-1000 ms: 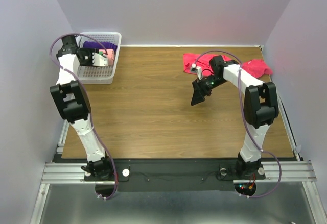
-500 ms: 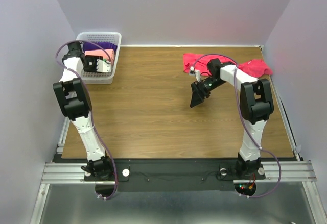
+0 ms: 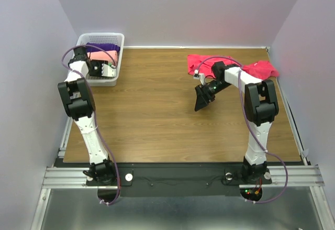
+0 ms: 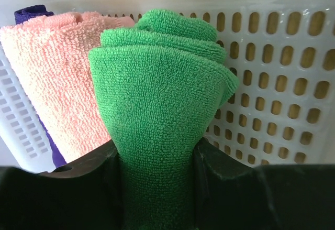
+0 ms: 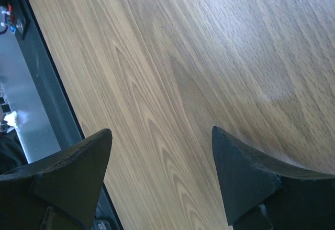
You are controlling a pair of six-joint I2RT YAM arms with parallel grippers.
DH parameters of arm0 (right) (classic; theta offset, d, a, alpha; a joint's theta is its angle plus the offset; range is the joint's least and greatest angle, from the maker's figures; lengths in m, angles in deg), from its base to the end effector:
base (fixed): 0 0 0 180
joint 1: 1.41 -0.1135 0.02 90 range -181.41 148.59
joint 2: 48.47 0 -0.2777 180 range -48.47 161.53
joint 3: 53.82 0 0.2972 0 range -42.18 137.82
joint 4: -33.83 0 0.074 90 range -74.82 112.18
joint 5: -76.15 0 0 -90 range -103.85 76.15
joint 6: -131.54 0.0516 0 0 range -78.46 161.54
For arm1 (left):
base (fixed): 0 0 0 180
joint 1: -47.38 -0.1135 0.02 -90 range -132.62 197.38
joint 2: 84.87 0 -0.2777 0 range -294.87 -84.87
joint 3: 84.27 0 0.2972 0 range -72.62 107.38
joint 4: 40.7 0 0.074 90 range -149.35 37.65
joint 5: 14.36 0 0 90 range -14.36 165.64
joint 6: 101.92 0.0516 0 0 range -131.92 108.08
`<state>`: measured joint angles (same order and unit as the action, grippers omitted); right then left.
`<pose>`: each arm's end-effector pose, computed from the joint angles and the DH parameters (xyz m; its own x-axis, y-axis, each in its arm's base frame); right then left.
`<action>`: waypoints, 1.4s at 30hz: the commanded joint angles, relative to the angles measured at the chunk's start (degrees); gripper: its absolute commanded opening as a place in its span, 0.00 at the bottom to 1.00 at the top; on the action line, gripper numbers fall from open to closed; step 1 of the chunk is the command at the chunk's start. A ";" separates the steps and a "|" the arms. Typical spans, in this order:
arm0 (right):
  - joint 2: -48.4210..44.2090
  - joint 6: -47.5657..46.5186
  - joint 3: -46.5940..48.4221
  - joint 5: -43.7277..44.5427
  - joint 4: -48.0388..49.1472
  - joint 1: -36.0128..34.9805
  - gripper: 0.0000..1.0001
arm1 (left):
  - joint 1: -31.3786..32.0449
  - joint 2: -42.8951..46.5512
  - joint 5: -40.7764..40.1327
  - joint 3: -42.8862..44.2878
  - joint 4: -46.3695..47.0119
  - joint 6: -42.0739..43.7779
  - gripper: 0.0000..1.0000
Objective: Roll the towels
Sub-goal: Place the rolled towel into the container
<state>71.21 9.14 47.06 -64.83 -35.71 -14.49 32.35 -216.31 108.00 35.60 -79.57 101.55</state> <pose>0.4214 0.1391 0.1525 -0.7340 -0.5169 -0.4406 -0.6605 0.3923 0.6402 0.5575 0.1211 0.1714 0.3976 0.9090 -0.1249 0.6391 -0.1767 0.7485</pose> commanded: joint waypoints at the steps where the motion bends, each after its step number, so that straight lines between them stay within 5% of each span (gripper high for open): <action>1: 0.47 0.50 2.61 -0.26 -1.17 0.34 0.82 | 0.61 -1.10 0.51 2.78 1.29 0.79 0.07; 7: 0.82 0.50 3.49 0.09 -1.79 0.25 0.82 | 0.61 -1.63 0.25 2.96 1.73 0.00 0.38; 18: 0.47 0.67 3.84 1.41 -2.32 0.25 0.82 | 0.52 1.09 -0.54 1.20 -3.36 3.51 0.73; 22: 0.73 1.11 5.07 1.41 -2.40 0.25 0.82 | 0.26 1.97 -0.98 2.17 -6.35 4.91 0.99; 42: -0.23 -0.38 5.52 1.59 -2.23 0.25 0.82 | 0.17 9.18 -6.16 4.27 -21.28 12.30 0.99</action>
<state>71.30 9.84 50.66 -62.51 -37.33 -14.49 32.39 -210.91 103.59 37.06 -94.39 102.08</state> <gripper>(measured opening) 0.823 0.986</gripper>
